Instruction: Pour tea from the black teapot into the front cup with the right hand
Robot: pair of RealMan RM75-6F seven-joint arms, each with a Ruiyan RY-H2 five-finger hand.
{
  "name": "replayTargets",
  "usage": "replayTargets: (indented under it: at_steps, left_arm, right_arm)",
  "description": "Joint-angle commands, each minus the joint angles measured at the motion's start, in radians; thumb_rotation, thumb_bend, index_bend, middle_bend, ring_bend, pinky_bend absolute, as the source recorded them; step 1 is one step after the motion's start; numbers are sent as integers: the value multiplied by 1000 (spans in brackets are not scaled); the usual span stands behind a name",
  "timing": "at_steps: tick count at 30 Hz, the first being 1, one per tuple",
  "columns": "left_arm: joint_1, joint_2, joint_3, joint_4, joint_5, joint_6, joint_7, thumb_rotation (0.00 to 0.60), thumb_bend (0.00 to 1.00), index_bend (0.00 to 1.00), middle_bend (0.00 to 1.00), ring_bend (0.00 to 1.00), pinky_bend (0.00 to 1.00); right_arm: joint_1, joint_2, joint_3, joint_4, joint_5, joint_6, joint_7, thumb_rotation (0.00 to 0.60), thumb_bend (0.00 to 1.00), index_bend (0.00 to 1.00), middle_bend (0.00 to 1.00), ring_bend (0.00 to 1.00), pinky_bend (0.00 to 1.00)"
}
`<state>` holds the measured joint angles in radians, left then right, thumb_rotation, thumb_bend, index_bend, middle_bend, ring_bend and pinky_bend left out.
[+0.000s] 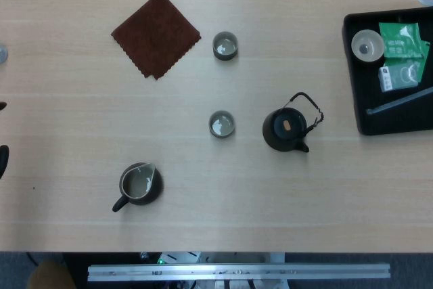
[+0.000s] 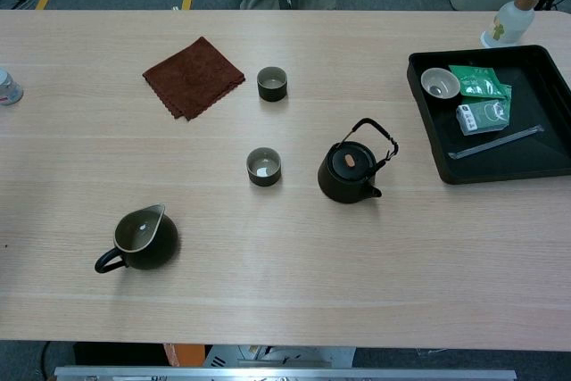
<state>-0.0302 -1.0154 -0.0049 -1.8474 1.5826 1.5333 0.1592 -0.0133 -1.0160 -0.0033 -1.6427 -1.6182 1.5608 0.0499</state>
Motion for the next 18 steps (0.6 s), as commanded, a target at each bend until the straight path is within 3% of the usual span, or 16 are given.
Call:
replayTargets:
  at_steps: [1, 11, 18]
  left_arm:
    - [-1, -1, 1, 0, -2, -2, 2, 600, 389, 215, 232, 177, 149]
    - [3, -1, 1, 2, -4, 5, -2, 600, 389, 215, 232, 177, 149]
    - [4, -4, 2, 7, -5, 9, -6, 600, 389, 215, 232, 177, 149]
  right_arm:
    - [2, 0, 1, 0, -1, -2, 0, 600, 163, 299, 373, 215, 129]
    - [35, 23, 1, -27, -47, -21, -22, 600, 163, 299, 373, 215, 129]
    - [109, 50, 17, -87, -87, -102, -100, 600, 164, 299, 373, 215, 129]
